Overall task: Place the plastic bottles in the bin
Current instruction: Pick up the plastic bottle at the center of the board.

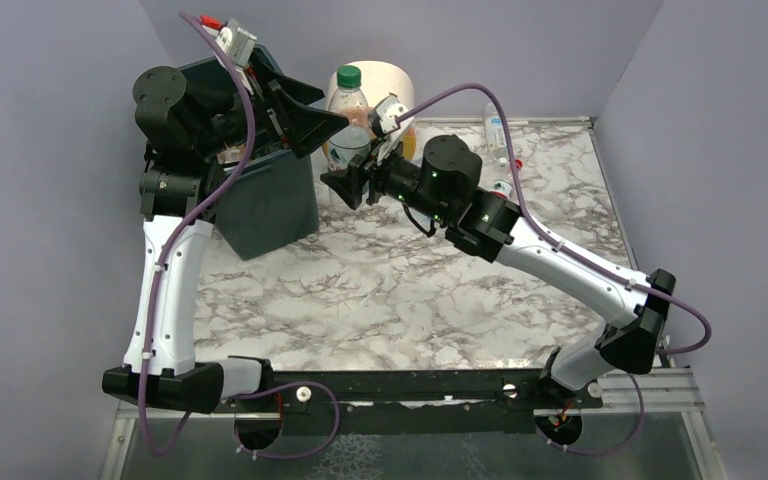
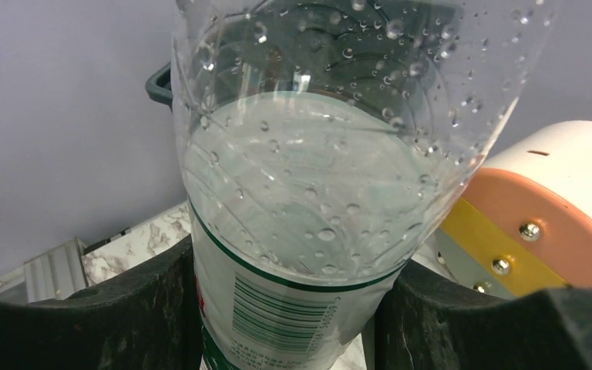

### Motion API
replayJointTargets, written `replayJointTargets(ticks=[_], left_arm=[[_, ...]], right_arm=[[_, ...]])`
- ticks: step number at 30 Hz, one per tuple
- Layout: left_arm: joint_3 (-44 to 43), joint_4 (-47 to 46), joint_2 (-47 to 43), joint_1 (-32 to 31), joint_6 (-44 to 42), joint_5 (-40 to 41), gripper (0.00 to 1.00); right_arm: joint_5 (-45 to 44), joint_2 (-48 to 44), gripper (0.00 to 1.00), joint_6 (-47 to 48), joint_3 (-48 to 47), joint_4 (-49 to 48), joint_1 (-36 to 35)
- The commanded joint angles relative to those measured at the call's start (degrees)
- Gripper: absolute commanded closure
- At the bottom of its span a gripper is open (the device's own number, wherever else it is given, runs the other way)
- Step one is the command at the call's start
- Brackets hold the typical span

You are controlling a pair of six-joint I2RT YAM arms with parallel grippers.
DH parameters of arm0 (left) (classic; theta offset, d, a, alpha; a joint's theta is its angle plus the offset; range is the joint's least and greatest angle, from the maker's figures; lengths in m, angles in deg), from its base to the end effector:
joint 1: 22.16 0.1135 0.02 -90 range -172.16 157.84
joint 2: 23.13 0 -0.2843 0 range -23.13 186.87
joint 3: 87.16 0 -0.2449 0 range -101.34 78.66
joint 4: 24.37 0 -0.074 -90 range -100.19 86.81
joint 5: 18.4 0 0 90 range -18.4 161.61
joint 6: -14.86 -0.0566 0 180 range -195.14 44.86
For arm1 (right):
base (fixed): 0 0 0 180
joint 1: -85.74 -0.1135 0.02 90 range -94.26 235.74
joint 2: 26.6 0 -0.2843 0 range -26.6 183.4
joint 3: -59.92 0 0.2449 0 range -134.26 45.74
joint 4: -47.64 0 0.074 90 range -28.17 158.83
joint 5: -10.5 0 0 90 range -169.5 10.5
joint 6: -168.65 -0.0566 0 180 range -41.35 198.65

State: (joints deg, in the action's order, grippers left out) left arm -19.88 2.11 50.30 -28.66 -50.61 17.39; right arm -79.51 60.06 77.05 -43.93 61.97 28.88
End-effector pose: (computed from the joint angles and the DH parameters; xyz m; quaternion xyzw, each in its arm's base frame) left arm 0.2262 -0.0720 0.5648 0.2647 0.6042 -0.4600 0.5944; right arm 0.2011 0.3080 0.4762 -0.3196 0.6107 0.3537 0.6323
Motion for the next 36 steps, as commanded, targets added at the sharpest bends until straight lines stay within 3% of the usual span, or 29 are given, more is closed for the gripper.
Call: replayJointTargets(ticks=[1, 21, 27, 36], left_arm=[[0.8, -1.0, -1.2, -0.5, -1.5, -2.4, 0.01], [1.4, 3.3, -0.4, -0.8, -5.5, -1.3, 0.01], [-1.2, 10.6, 0.7, -0.8, -11.3, 3.4, 0.01], [-1.2, 14.1, 1.9, -1.1, -14.2, 6.7, 0.01]], right_arm=[[0.9, 2.2, 0.41, 1.5, -4.2, -1.1, -2.1], [1.7, 8.5, 0.41, 6.1, -13.7, 5.6, -5.9], [0.4, 7.1, 0.41, 6.7, -11.9, 5.6, -6.2], [1.1, 6.7, 0.41, 7.1, -11.8, 7.9, -6.3]])
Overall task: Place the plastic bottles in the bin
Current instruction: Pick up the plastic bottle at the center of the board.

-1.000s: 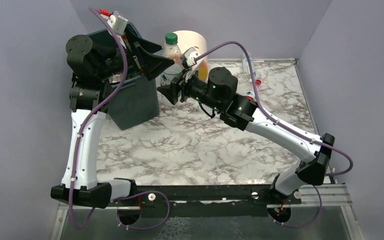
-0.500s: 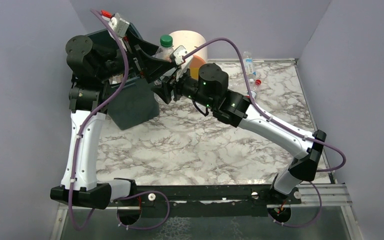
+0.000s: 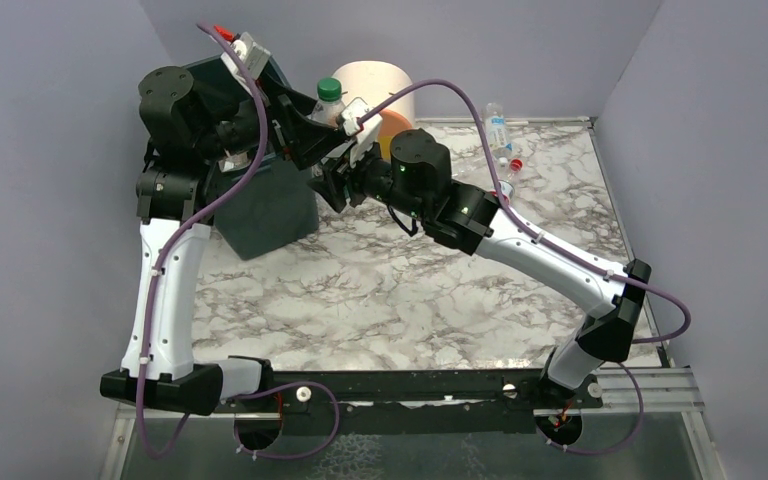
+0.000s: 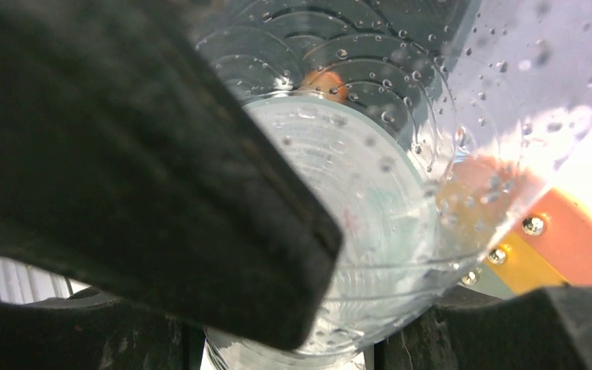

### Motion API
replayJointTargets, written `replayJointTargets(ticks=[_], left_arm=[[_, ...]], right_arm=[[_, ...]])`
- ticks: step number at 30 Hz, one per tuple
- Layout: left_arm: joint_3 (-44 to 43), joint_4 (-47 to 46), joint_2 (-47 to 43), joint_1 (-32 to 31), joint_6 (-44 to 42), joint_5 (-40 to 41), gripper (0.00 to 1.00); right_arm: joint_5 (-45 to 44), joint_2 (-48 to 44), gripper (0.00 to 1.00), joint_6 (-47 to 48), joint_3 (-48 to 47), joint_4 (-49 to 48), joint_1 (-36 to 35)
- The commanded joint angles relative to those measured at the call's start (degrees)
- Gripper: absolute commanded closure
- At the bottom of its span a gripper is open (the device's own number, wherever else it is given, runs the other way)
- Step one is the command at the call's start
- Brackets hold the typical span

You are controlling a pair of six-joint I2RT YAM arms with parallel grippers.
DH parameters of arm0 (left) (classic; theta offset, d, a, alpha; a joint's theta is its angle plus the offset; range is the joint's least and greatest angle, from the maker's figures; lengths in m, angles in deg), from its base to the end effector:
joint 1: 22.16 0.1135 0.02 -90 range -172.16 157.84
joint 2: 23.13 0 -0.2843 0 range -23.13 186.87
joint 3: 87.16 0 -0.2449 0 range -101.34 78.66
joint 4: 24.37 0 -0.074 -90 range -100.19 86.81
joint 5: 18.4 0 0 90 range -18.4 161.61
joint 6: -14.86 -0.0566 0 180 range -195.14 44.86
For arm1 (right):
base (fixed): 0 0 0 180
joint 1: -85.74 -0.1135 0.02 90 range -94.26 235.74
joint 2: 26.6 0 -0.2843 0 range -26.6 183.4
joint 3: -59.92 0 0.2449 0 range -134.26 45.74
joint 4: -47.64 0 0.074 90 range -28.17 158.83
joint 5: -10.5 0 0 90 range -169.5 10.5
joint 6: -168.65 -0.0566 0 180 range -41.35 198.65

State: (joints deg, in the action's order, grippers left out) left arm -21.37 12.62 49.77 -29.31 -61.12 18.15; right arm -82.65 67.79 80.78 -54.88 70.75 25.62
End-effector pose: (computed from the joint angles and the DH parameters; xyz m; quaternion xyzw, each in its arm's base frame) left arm 0.2203 -0.0735 0.5550 0.2928 0.6260 -0.4209 0.5876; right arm 0.2028 0.3467 0.4762 -0.3576 0.6290 0.3171 0.6131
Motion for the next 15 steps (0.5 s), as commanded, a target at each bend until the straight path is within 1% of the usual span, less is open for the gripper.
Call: replayJointTargets(ticks=[1, 4, 7, 10, 13, 15], left_arm=[[0.5, 3.6, 2.3, -0.5, -4.0, 6.3, 0.01], [1.0, 3.6, 2.2, -1.1, -4.9, 7.0, 0.01], [1.1, 4.2, 2.2, -1.4, -5.6, 8.1, 0.11], [1.0, 4.7, 2.4, -1.6, -6.1, 8.7, 0.24], [0.6, 5.0, 2.6, -1.6, -6.0, 8.6, 0.32], [0.4, 5.1, 2.8, -1.6, -5.8, 8.5, 0.35]], right_arm=[[4.7, -0.7, 0.41, 3.5, -1.6, -0.5, -3.2], [4.9, 0.5, 0.41, 3.9, -3.4, 0.9, -3.7], [5.0, 0.7, 0.41, 4.0, -4.1, 1.1, -3.9], [5.1, 0.9, 0.41, 3.9, -4.9, 1.3, -3.9], [5.0, 0.8, 0.41, 3.8, -5.1, 1.2, -3.9], [4.7, 0.6, 0.41, 3.8, -4.8, 0.9, -3.9]])
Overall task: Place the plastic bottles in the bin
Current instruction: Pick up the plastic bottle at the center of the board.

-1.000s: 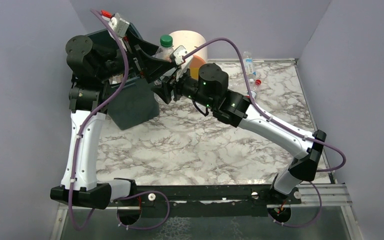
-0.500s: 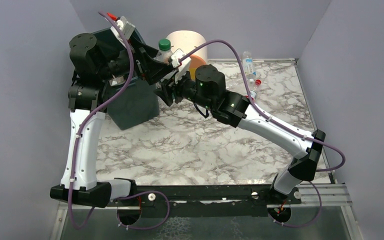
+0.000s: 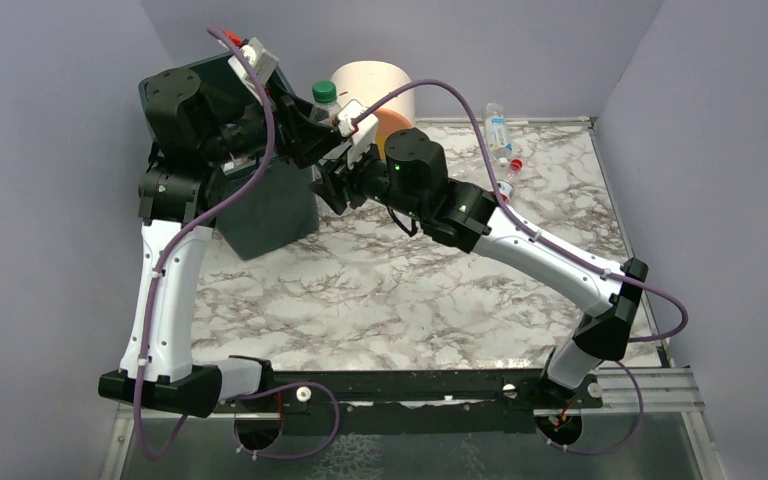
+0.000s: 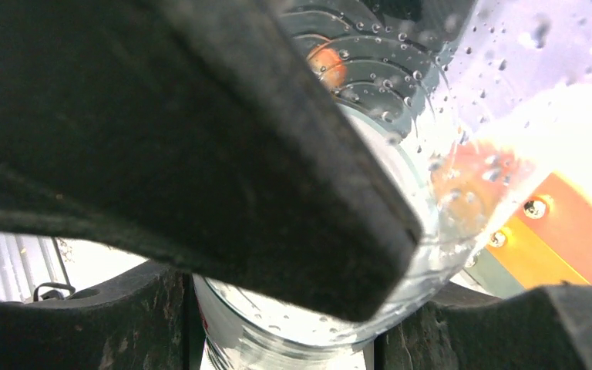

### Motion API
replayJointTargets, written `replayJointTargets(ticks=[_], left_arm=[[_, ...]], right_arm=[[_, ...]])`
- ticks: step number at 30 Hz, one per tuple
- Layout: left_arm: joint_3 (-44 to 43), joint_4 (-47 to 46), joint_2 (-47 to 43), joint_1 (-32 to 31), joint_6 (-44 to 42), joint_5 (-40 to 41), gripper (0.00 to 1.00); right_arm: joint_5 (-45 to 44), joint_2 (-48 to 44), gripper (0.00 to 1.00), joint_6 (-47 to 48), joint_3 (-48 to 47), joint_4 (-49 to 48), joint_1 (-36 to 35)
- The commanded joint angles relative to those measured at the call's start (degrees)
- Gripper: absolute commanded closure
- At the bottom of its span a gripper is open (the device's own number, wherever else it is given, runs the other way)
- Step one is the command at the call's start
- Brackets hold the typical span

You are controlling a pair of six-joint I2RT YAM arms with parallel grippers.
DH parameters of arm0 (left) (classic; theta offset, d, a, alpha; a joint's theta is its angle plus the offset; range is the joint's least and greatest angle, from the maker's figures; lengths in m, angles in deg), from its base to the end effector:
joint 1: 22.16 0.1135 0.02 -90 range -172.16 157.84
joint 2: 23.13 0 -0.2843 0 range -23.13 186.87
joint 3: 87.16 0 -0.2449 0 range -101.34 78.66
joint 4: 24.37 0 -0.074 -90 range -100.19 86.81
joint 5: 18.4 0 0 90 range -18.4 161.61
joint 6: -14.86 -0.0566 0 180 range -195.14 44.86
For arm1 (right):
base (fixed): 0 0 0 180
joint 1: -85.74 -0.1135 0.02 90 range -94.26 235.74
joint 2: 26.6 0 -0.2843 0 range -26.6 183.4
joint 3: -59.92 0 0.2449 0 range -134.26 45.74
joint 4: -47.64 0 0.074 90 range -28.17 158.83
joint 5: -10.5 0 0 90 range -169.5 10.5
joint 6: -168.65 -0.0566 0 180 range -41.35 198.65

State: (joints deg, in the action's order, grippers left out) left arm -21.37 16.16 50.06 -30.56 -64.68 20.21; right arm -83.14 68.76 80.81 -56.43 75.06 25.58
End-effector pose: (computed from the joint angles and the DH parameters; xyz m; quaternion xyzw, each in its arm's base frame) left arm 0.2229 -0.0776 0.5473 0.2964 0.6399 -0.4060 0.5812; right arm 0.2046 0.3494 0.4697 -0.3675 0.6487 0.3022 0.5940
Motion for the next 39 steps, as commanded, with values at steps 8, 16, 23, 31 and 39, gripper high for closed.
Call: replayJointTargets(ticks=[8, 16, 23, 31, 39], left_arm=[[-0.7, 1.7, 2.9, -0.4, -1.3, 6.7, 0.52], [-1.6, 1.9, 2.5, -0.4, -1.5, 10.9, 0.53], [-3.8, 2.0, 3.4, -0.4, -1.4, 13.8, 0.53], [-7.0, 2.2, 4.1, -0.4, -1.5, 15.0, 0.54], [-11.2, 3.7, 5.3, -0.3, -2.2, 16.6, 0.54]], right_arm=[[3.7, -1.8, 0.30, 2.4, -0.4, -5.9, -3.9], [2.5, -3.2, 0.13, 1.0, 2.4, -7.8, -3.9], [0.3, -4.3, 0.09, 0.1, 4.7, -8.4, -3.9], [-4.4, -5.1, 0.03, -0.5, 6.3, -8.7, -3.9], [-9.5, -5.1, 0.00, -1.2, 6.6, -6.8, -3.7]])
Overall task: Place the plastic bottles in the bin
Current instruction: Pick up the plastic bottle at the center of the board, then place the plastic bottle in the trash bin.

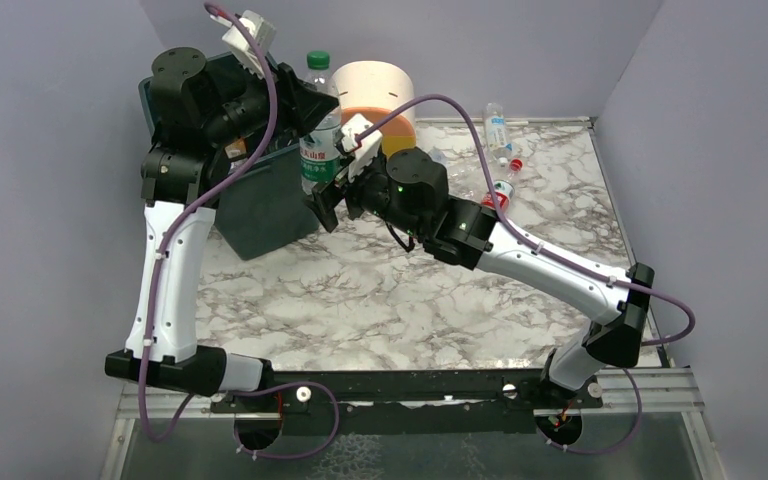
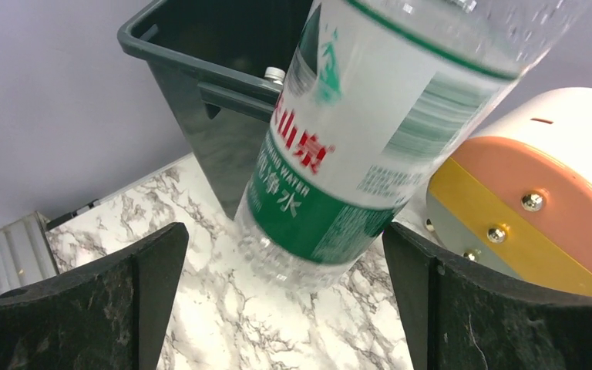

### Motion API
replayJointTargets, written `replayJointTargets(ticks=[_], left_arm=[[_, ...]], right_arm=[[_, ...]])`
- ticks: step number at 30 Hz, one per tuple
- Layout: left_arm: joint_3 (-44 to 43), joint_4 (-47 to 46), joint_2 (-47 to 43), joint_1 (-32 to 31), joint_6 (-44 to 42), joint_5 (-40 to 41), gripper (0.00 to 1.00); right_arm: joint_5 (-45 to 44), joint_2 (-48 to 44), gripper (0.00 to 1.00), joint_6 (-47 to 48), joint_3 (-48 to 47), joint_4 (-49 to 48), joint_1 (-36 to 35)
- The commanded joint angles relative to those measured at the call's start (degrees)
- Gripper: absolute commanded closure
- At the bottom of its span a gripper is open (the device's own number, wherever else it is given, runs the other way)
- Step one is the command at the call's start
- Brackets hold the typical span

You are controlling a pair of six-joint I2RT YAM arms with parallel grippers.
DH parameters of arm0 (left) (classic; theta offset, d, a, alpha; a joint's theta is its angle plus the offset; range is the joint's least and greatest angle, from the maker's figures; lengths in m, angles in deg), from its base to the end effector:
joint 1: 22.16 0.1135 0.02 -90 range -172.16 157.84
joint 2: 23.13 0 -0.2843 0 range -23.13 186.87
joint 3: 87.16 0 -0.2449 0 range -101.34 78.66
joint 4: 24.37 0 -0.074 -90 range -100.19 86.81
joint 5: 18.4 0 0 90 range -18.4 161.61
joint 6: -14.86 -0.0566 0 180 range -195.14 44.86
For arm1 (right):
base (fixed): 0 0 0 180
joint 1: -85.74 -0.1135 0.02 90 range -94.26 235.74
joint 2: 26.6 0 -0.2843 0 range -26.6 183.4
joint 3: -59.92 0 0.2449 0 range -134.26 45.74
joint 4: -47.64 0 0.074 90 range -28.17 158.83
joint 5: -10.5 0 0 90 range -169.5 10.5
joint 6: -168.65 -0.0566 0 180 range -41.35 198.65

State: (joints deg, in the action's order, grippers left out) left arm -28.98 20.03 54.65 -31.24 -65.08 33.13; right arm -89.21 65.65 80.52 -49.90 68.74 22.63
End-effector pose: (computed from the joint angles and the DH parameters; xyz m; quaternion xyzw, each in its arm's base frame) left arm 0.2454 -0.0749 0.5609 0.2265 0.6717 -0.3411 0.6174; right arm 0.1868 0.3472 0.4635 -0.3410 0.6435 0.2946 0.6188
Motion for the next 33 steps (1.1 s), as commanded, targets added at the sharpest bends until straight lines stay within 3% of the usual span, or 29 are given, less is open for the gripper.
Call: replayJointTargets(ticks=[1, 18, 26, 33], left_arm=[[-4.3, 0.2, 0.9, 0.4, -2.2, 4.1, 0.54], [-14.6, 4.0, 6.4, 0.7, -9.6, 20.9, 0.53], [-4.3, -10.6, 4.5, 2.9, -10.2, 34.3, 0.53], [0.0, -19.9, 6.2, 11.5, -4.6, 32.4, 0.53]], right_arm=[[-3.9, -2.2, 0.00, -1.2, 0.3, -0.2, -0.6], [-5.7, -11.7, 0.00, -7.8, 12.5, 1.5, 2.2], [-6.6, -15.5, 0.01, -9.5, 17.6, 1.8, 2.9], [-8.0, -19.1, 0.00, -9.4, 21.3, 3.2, 3.7]])
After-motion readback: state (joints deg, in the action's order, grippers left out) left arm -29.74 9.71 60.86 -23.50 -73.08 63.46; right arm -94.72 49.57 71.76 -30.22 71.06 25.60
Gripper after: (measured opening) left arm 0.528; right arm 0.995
